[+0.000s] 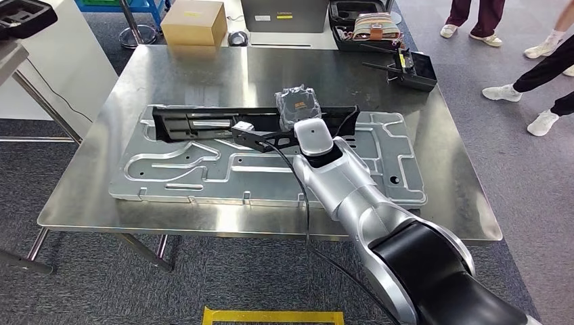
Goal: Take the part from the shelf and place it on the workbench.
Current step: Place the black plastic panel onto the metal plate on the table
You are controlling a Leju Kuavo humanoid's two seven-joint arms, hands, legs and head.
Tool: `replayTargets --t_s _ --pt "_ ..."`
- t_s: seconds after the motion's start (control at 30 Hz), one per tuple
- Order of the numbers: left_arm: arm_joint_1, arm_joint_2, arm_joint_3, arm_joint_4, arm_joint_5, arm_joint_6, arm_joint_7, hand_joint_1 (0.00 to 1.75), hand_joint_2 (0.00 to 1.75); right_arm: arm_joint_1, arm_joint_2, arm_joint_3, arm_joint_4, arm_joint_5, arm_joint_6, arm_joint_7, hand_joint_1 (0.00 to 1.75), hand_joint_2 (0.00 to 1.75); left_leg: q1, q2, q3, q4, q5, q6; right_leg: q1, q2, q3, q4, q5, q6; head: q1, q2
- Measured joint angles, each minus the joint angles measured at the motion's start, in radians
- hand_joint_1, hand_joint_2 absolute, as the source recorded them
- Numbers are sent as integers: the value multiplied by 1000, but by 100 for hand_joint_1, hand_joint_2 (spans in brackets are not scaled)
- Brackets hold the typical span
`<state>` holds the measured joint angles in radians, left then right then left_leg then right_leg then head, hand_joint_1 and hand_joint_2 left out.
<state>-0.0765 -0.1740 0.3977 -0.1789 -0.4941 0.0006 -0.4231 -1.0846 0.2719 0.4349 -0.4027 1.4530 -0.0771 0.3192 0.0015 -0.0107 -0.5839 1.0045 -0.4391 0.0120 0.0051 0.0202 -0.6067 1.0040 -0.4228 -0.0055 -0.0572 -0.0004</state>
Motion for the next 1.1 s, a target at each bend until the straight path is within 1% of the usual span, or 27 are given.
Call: replayTargets --t_s 0.13,0.33,0.6,0.83,0.97,1.03,1.1 --pt "3 0 10 0 1 -8 25 0 0 -3 6 0 2 2 17 10 0 0 0 0 0 0 0 0 0 0 0 0 0 0 0 0" --pt "5 0 12 0 -23 -26 50 0 0 -6 7 -4 6 -1 21 21 0 0 0 0 0 0 0 0 0 0 0 0 0 0 0 0" --pt "7 0 12 0 -34 -21 61 0 0 -15 2 -24 10 -7 37 21 0 0 0 0 0 0 0 0 0 0 -1 0 0 0 0 0" --pt "6 0 12 0 -35 -13 62 0 0 -24 -2 -46 20 -25 54 3 0 0 0 0 0 0 0 0 0 0 0 0 0 0 0 0" --pt "5 0 12 0 -39 -7 62 0 0 -26 -3 -69 24 -62 67 -12 0 0 0 0 0 0 0 0 0 0 0 0 0 0 0 0" --pt "6 0 12 0 -41 -4 63 0 0 -26 -6 -88 25 -92 57 -20 0 0 0 0 0 0 0 0 0 0 -1 0 0 0 0 0" --pt "7 0 12 0 -42 0 64 0 0 -28 -15 -112 24 -127 17 -33 0 0 0 0 0 0 0 0 0 0 -1 0 0 0 0 0"
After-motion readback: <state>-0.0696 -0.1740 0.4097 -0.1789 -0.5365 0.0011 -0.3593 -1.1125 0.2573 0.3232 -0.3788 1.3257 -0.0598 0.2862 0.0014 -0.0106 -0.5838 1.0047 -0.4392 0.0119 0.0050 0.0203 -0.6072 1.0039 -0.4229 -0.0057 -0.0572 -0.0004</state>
